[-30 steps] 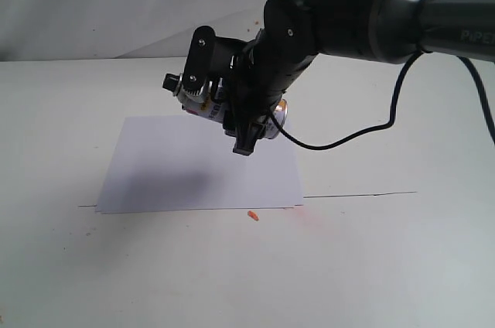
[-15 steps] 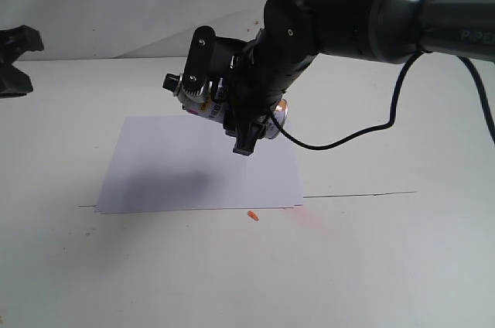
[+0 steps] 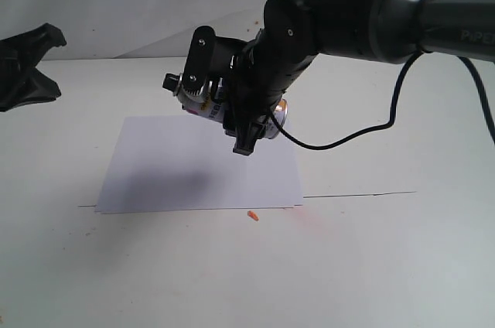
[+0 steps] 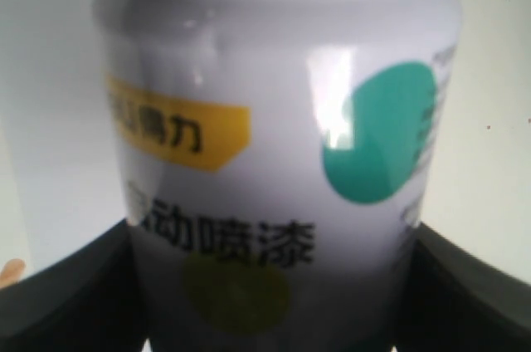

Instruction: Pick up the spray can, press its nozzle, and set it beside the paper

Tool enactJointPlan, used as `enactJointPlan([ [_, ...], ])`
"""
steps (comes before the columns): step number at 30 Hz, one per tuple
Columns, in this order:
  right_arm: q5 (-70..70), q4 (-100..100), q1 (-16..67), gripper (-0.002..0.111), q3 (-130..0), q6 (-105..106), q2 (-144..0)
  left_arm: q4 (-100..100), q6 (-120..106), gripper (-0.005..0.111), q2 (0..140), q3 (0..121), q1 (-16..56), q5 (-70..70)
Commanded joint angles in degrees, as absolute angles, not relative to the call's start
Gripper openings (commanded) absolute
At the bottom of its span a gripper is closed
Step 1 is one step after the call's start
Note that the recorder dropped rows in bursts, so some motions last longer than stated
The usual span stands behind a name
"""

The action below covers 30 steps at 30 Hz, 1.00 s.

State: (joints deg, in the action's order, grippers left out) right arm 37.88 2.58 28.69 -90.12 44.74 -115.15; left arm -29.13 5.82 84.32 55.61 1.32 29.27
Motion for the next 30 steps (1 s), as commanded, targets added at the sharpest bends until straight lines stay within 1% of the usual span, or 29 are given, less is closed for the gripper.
enactJointPlan([
  [1, 36.24, 2.24, 28.46, 0.0, -90.79, 44.64, -114.36, -32.83, 0.99, 0.0, 84.53, 56.77, 1.61, 28.79],
  [8, 36.81, 2.19, 28.46, 0.0, -90.79, 44.64, -114.36, -43.36, -10.16, 0.0, 89.8, 65.11, 1.61, 37.8],
  [13, 37.46, 2.19, 28.46, 0.0, -90.79, 44.64, -114.36, -47.0, -14.24, 0.0, 97.47, 74.16, 1.61, 44.85],
  [17, 35.8, 3.46, 28.46, 0.0, -90.79, 44.64, -114.36, -48.0, -14.24, 0.0, 104.77, 81.37, 1.61, 53.41],
  [20, 34.4, 3.88, 28.46, 0.0, -90.79, 44.64, -114.64, -52.39, -17.04, 0.0, 109.17, 85.2, 1.61, 59.36],
  [24, 34.23, 6.11, 28.46, 0.0, -90.79, 44.47, -116.5, -58.65, -20.16, 0.0, 112.31, 87.34, 1.61, 63.15],
  [30, 32.29, 9.23, 28.46, 0.0, -90.79, 42.35, -118.9, -57.53, -21.33, 0.0, 112.77, 87.75, 0.53, 64.04],
])
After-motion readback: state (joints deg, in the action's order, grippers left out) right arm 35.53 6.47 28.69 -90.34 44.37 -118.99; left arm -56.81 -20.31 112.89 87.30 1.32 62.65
